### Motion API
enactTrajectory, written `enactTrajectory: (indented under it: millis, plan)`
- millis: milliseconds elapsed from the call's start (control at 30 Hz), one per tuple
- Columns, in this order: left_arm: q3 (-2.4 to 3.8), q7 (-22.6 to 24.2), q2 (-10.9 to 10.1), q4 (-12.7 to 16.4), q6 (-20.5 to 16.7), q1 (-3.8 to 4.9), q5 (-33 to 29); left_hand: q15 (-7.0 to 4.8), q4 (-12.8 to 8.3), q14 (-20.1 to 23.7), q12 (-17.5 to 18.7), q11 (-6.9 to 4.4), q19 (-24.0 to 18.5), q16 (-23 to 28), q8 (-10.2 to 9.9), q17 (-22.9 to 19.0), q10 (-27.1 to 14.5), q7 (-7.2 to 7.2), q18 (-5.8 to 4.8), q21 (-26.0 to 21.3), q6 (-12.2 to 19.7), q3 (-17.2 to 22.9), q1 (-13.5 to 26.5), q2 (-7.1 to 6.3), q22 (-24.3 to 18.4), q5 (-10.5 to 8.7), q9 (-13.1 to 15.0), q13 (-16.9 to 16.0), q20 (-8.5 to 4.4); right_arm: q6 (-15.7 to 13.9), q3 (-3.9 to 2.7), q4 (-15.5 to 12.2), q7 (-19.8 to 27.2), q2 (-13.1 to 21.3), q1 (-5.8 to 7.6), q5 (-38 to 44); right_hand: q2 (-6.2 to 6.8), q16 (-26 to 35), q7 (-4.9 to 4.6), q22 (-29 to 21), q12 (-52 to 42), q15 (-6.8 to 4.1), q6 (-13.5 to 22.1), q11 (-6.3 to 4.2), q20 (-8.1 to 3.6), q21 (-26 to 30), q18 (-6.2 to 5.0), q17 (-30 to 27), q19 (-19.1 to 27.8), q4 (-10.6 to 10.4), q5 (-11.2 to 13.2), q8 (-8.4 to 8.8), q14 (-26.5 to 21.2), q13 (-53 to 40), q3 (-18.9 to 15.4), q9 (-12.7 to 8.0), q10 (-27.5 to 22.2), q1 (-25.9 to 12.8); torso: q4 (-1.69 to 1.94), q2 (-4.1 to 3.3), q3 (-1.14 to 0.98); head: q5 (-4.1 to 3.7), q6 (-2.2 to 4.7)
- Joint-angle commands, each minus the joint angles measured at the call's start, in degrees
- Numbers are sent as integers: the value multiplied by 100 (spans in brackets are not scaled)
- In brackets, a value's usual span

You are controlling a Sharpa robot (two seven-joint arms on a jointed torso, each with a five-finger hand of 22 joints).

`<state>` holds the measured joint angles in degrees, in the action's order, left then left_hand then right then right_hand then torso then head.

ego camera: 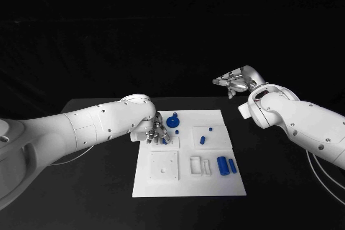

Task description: Assemble the parts on the task board

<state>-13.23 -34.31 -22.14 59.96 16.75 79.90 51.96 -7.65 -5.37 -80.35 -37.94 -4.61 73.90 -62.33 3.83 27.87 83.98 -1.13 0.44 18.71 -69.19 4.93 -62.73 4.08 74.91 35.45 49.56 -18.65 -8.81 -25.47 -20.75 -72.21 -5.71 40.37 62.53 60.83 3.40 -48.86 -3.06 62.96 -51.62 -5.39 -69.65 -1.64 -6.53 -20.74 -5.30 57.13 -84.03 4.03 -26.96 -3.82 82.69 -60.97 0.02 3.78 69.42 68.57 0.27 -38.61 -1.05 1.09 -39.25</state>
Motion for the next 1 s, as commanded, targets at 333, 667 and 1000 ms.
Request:
enactTrajectory:
  millis: [333,667,1000]
  plan:
    - [-18,-16,70,7,122,-55,49,-10,-901,-37,-39,-95,26,-40,14,15,278,230,-6,-50,-331,955,31,78,99,-16,34,-3,26,63,-3,-20,32,1,-2,7,-46,8,-3,-9,11,20,44,-9,31,-23,-77,10,-214,10,-39,23,15,5,-16,-7,-28,-25,5,-3,1,-8,-1]
    - [-18,-17,110,-50,67,-60,128,-17,-825,-49,-68,-103,56,-43,10,26,277,243,-14,-74,-336,987,60,106,101,-85,142,-2,21,67,-3,-22,37,-3,-2,7,-46,10,-2,-12,6,20,43,-9,30,-24,-76,9,-214,8,-52,23,15,2,-15,-7,-25,-25,2,-1,3,-7,2]
    - [-18,-42,175,-161,211,-104,133,-10,-464,-44,-109,-110,73,-56,17,38,276,312,-43,-149,-447,772,95,174,81,-817,297,-4,40,71,-3,-37,37,3,-2,7,-46,10,-2,-12,6,20,43,-9,30,-24,-76,9,-214,8,-52,23,15,2,-15,-7,-25,-25,0,-2,3,-30,1]
